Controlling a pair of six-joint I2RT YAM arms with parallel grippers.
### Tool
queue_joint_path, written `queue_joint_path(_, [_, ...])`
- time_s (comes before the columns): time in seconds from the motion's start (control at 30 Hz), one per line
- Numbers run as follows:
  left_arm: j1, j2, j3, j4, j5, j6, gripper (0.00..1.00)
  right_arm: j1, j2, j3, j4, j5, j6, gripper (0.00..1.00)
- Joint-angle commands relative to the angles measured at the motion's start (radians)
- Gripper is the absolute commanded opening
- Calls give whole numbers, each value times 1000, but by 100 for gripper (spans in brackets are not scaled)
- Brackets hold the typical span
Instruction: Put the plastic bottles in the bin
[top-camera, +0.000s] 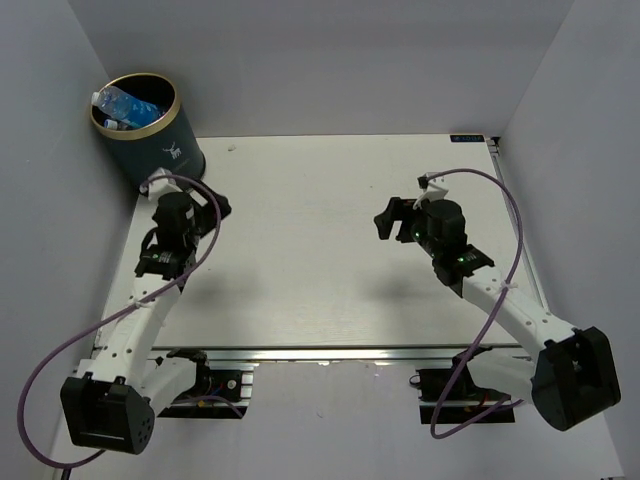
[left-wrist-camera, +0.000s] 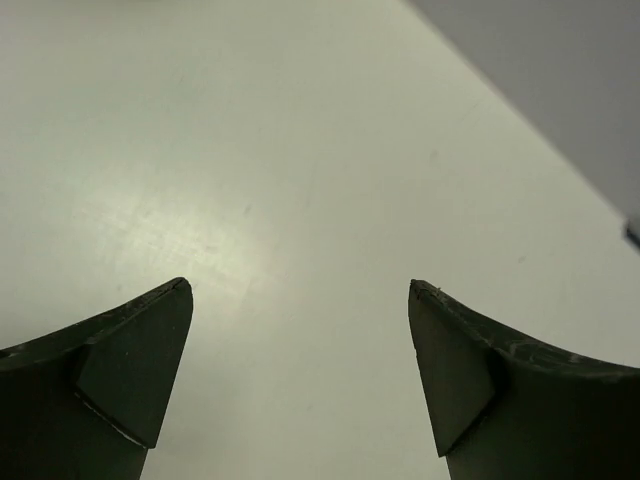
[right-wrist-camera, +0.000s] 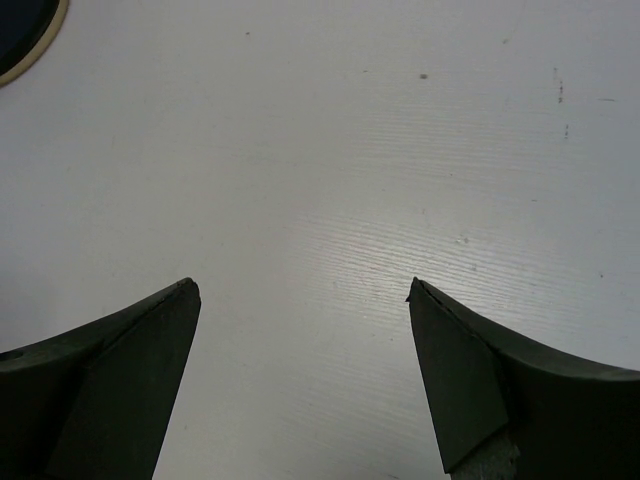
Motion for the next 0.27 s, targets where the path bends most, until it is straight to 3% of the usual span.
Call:
queue_joint_path(0.0, [-9, -44, -18, 13, 21, -33, 98, 0, -63, -17, 57, 69, 36, 89])
queue_joint_path(0.23, [-10, -110, -21, -6, 25, 4, 98, 2, -140, -104, 151, 101, 48, 90])
